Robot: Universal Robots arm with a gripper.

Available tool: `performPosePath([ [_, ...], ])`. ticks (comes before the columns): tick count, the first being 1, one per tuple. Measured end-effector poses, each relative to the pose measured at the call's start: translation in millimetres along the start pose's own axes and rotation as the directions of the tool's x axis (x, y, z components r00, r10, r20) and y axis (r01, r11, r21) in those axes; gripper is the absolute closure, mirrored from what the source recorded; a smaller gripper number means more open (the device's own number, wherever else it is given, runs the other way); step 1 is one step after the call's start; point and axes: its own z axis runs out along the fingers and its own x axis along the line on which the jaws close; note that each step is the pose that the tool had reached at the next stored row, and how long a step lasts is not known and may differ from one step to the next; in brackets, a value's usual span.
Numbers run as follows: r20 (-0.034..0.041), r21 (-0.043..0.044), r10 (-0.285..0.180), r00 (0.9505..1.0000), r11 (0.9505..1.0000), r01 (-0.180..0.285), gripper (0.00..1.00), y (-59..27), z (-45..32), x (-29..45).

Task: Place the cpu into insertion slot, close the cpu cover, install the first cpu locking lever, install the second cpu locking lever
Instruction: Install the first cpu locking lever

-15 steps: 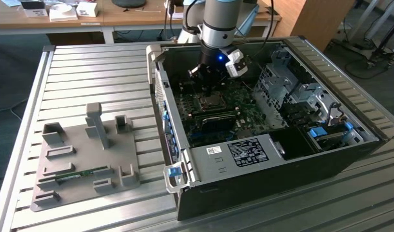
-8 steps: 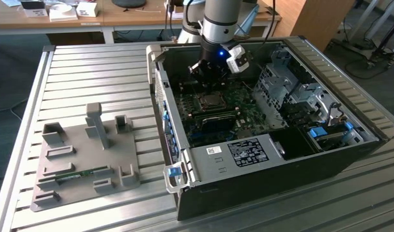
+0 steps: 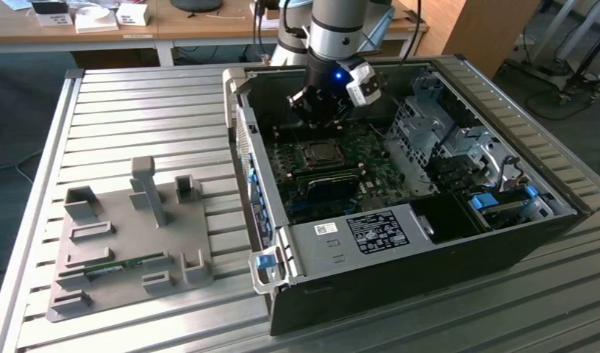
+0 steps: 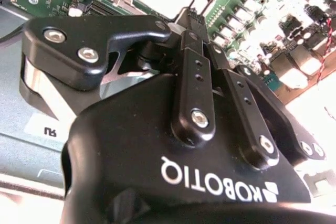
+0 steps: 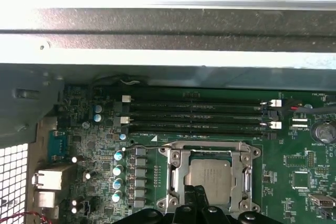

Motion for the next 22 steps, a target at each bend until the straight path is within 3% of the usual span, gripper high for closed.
performPosePath([
  [2,0.0000,0.0000,0.000,1.0000,1.0000,0.000,0.90,0.0,-0.2,0.0],
  [4,-0.0002,0.0002,0.000,1.0000,1.0000,0.000,0.90,0.3,-11.7,-0.3],
  [15,-0.0002,0.0002,0.000,1.0000,1.0000,0.000,0.90,0.3,-12.3,0.3],
  [22,-0.0001,0.0002,0.000,1.0000,1.0000,0.000,0.90,0.6,-12.2,14.2],
])
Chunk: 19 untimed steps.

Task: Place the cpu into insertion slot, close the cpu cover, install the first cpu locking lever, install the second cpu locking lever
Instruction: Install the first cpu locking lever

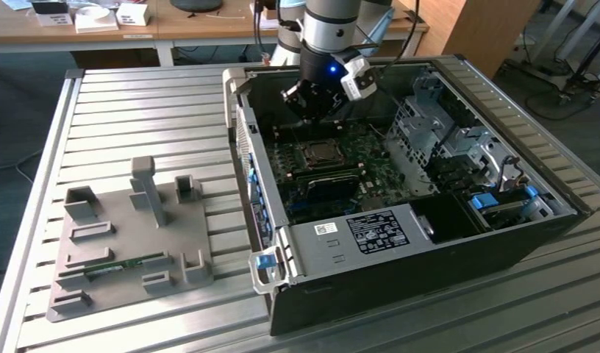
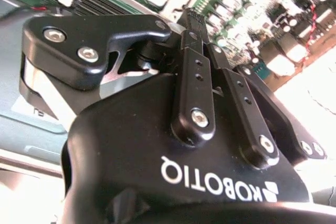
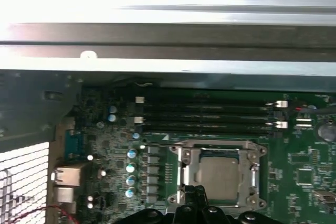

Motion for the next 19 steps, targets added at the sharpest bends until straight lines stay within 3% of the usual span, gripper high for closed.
performPosePath([
  [9,0.0003,0.0001,0.000,1.0000,1.0000,0.000,0.90,0.4,-0.3,18.9],
  [19,0.0006,-0.0015,0.000,1.0000,1.0000,0.000,0.90,0.5,-1.3,20.2],
])
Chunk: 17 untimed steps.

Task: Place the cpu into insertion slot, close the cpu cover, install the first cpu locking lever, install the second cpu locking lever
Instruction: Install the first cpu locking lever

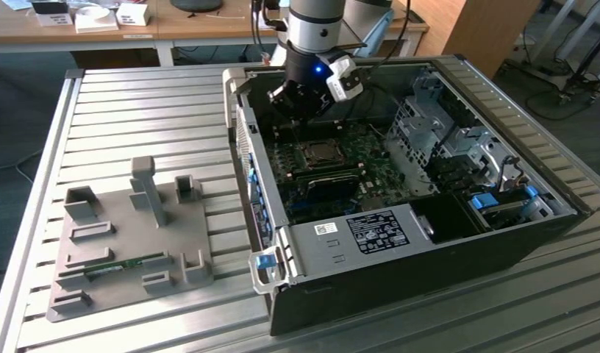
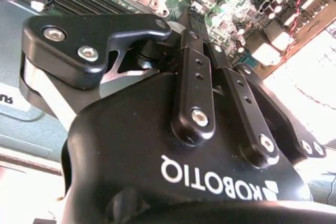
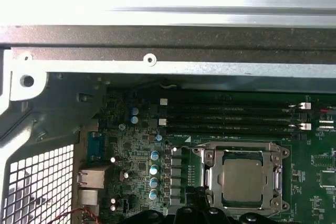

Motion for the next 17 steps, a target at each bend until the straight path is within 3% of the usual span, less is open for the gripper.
performPosePath([
  [8,0.0019,-0.0002,0.000,1.0000,1.0000,0.000,0.90,-0.2,-0.3,11.4],
  [17,0.0038,-0.0267,0.001,1.0000,0.9996,0.000,0.90,-0.1,-0.5,19.3],
])
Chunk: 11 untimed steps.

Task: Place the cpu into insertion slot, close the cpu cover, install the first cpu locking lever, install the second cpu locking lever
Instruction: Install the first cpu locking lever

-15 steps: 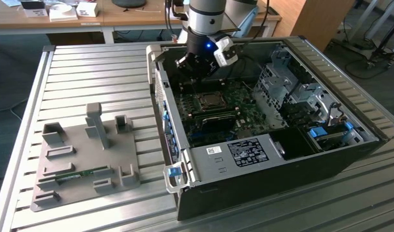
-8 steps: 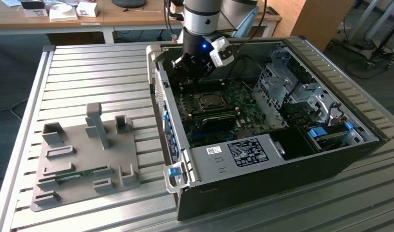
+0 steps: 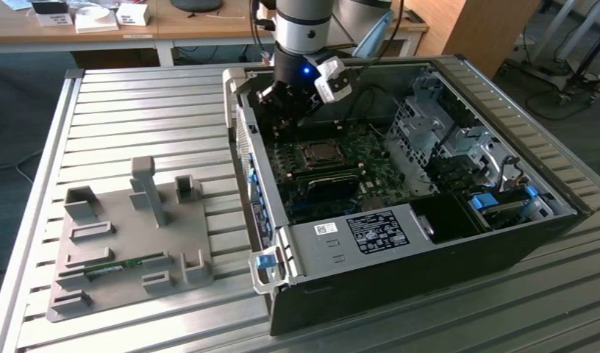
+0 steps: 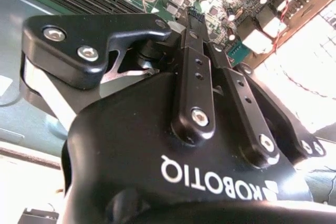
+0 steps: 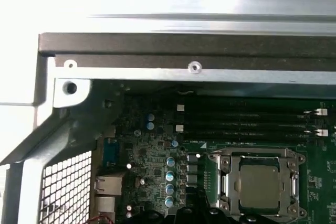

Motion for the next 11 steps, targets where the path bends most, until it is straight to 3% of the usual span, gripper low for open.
performPosePath([
  [4,0.0009,-0.0041,0.000,1.0000,1.0000,0.000,0.90,0.1,-0.2,5.0],
  [11,0.0019,-0.0489,0.002,1.0000,0.9988,-0.001,0.90,0.1,-0.2,6.9],
])
